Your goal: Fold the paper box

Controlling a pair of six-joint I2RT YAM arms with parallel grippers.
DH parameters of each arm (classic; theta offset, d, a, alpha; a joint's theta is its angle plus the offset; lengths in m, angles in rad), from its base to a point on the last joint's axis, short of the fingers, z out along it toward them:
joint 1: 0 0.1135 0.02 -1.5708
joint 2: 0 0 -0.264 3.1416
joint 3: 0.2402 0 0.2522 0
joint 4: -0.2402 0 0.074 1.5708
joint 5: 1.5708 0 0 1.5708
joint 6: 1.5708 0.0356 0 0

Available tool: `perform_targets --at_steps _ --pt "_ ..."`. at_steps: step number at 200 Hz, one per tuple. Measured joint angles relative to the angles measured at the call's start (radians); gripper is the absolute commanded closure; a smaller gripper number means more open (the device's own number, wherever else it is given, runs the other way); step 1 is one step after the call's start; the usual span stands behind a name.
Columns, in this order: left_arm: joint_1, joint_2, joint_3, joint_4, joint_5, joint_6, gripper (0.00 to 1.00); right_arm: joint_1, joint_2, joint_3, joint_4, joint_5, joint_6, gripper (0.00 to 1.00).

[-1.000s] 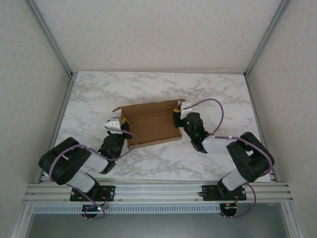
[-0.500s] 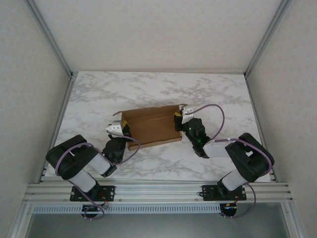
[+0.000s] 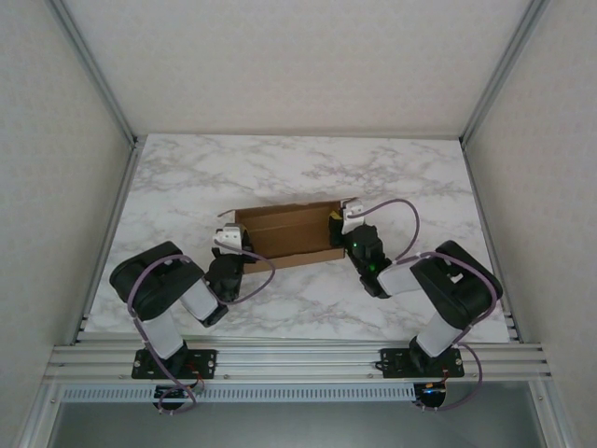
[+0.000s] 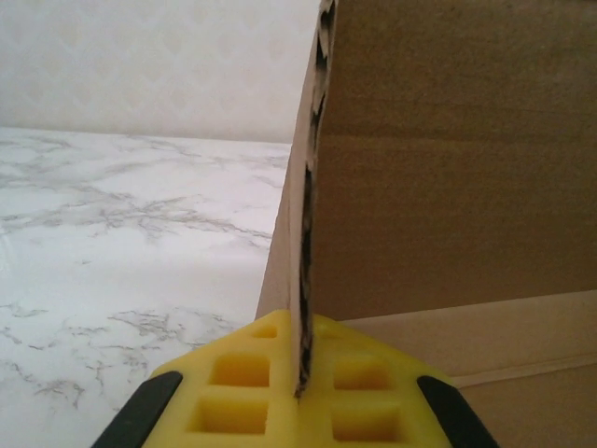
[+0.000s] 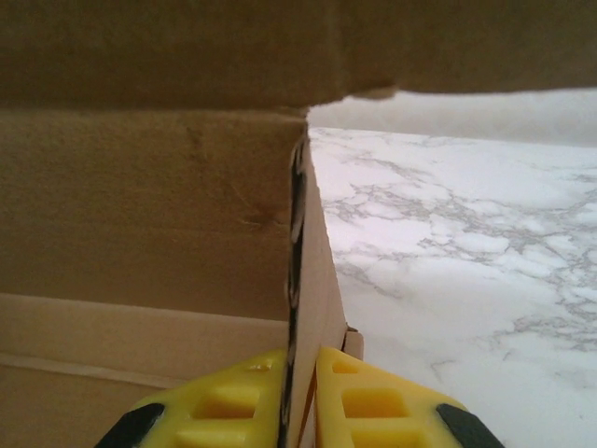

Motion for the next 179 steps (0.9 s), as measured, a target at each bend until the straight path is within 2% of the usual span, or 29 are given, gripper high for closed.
perform_targets --at_steps 41,71,123,142,160,179 --pt "0.025 0.035 0.003 0.005 0.022 -0.014 1.00 0.000 0.059 0.037 0.028 0.016 -0.002 0.85" --pt "0.025 0.059 0.003 0.005 0.023 -0.016 1.00 0.001 0.072 0.037 0.021 0.012 0.000 0.76" --pt "0.025 0.082 0.012 0.005 0.036 -0.003 1.00 0.010 0.076 0.032 -0.004 0.010 0.005 0.57" --pt "0.025 0.084 0.019 0.005 0.036 0.011 1.00 0.012 0.072 0.025 -0.007 0.008 0.006 0.40" --pt "0.025 0.088 0.025 0.004 0.038 0.021 1.00 0.014 0.050 0.004 -0.013 -0.005 0.010 0.29" --pt "0.025 0.092 0.034 0.004 0.042 0.033 1.00 0.014 0.015 -0.019 -0.015 -0.032 0.013 0.26"
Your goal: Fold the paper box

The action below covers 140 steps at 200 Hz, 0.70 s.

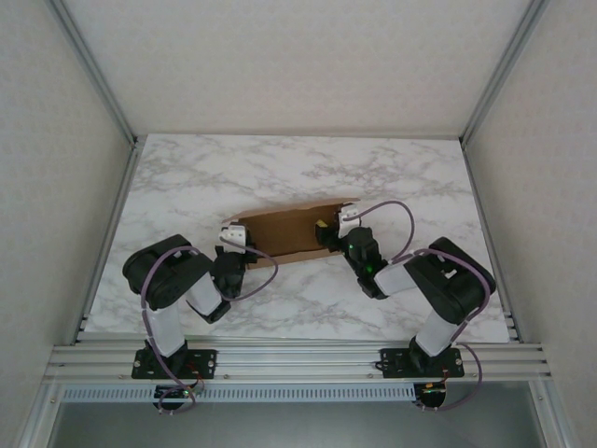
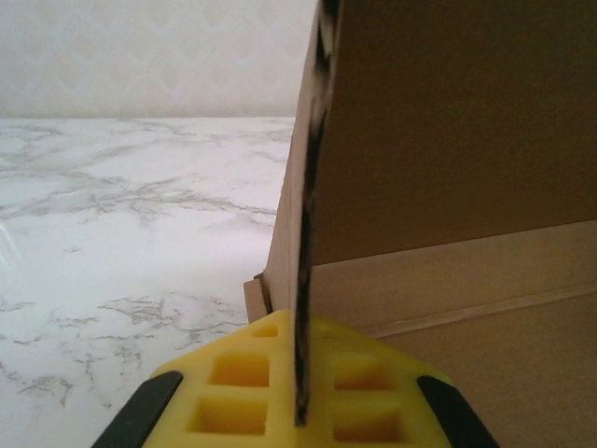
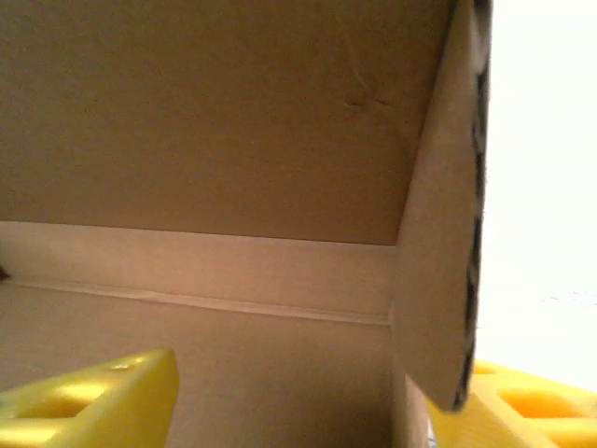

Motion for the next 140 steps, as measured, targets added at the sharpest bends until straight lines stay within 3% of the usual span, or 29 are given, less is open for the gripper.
perform_targets --at_steps 69,105,123,140 --pt "0.000 0.005 0.003 0.000 0.002 0.008 1.00 0.002 -0.156 -0.111 -0.026 -0.058 0.085 0.23" --pt "0.000 0.005 0.003 0.000 0.002 0.007 1.00 0.002 -0.369 -0.127 -0.217 0.016 0.197 0.28" --pt "0.000 0.003 0.003 0.000 0.002 0.007 1.00 0.002 -0.546 -0.109 -0.417 0.081 0.276 0.38" --pt "0.000 0.002 0.003 0.000 0.002 0.008 1.00 0.001 -0.700 -0.066 -0.617 0.149 0.351 0.69"
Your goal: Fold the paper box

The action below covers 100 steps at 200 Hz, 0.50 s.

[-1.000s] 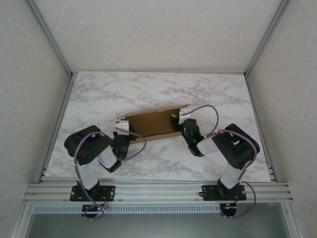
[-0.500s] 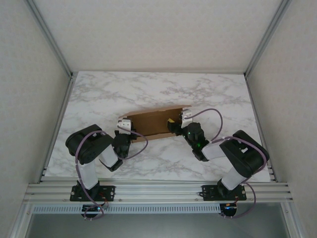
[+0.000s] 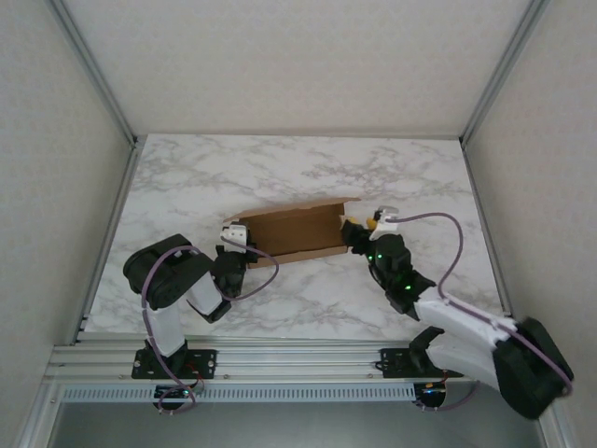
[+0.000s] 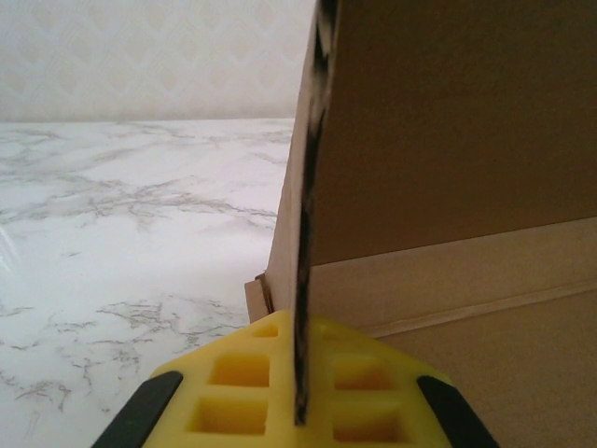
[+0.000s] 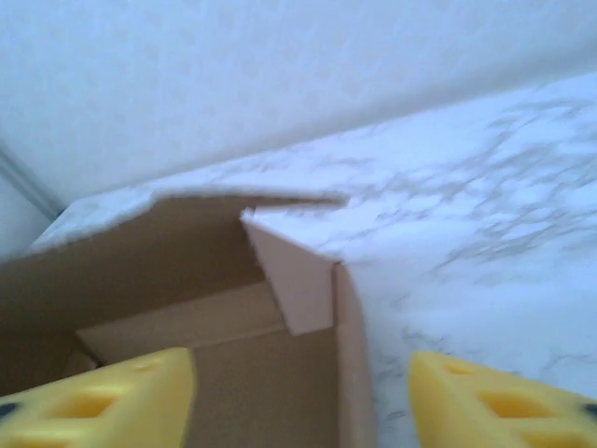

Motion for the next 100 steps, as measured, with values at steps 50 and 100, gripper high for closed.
perform_targets --at_steps 50,100 --pt "0.000 0.000 0.002 0.000 0.001 0.000 1.00 -0.054 -0.394 0.008 -0.261 0.064 0.064 0.77" --pt "0.000 0.000 0.017 -0.005 0.034 0.001 1.00 -0.059 -0.069 0.534 -0.567 -0.113 -0.100 0.83"
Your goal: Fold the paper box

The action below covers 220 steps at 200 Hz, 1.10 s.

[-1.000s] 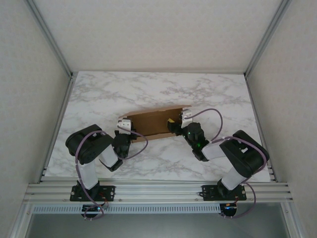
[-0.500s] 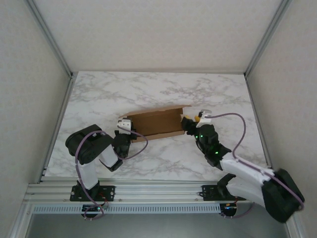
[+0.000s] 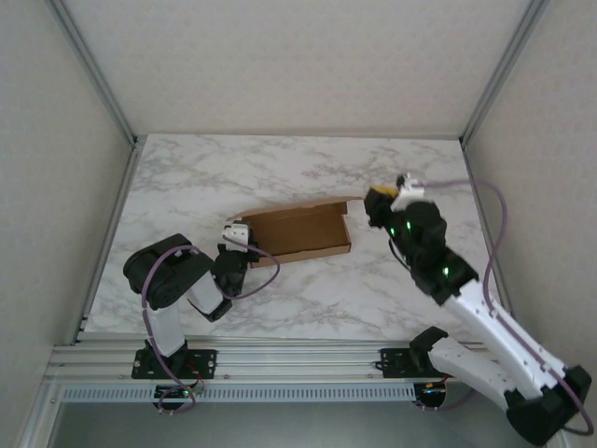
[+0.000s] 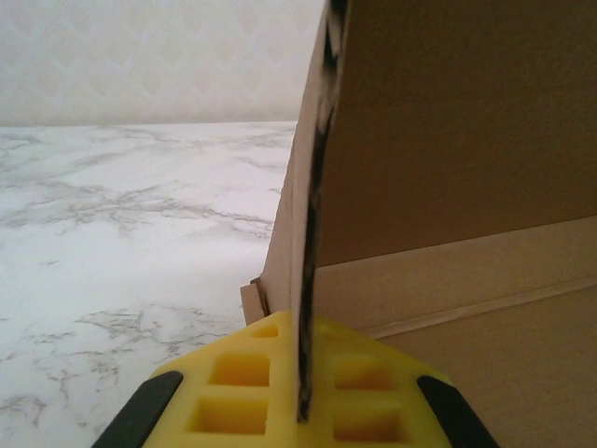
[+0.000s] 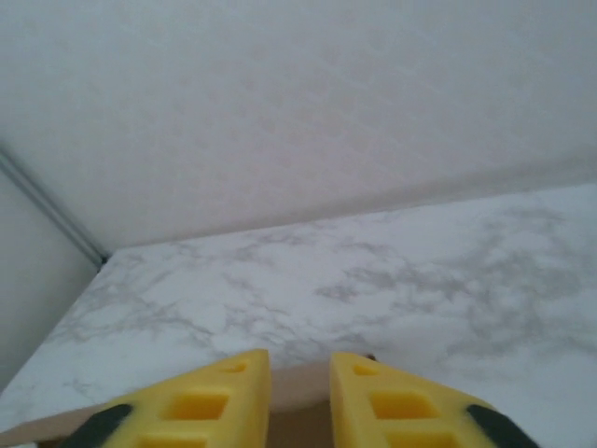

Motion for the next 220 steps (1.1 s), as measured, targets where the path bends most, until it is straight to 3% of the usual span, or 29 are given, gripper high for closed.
perform_targets --at_steps 22,41,71,97,125,142,180,220 --pt "0.000 0.000 0.018 -0.008 0.027 0.000 1.00 0.000 0.207 0.273 -0.131 -0.087 -0.036 0.91" --pt "0.000 0.000 0.032 -0.025 0.046 0.000 1.00 0.004 0.386 0.447 -0.220 -0.145 -0.044 0.86" --pt "0.000 -0.002 0.046 -0.046 0.067 -0.001 1.00 0.025 0.543 0.476 -0.313 -0.193 -0.025 0.88" --pt "0.000 -0.002 0.047 -0.049 0.075 -0.005 0.98 0.055 0.575 0.442 -0.355 -0.204 -0.002 0.89" --pt "0.000 -0.002 0.046 -0.050 0.082 -0.013 0.86 0.071 0.575 0.418 -0.354 -0.200 0.015 0.89" --pt "0.000 -0.002 0.042 -0.059 0.093 -0.017 0.72 0.071 0.577 0.386 -0.345 -0.193 0.028 0.90" --pt "0.000 -0.043 0.024 -0.095 0.117 -0.031 0.52 0.071 0.604 0.335 -0.333 -0.182 0.056 0.90" --pt "0.000 -0.147 0.005 -0.148 0.135 -0.044 0.40 0.071 0.608 0.301 -0.308 -0.150 0.087 0.89"
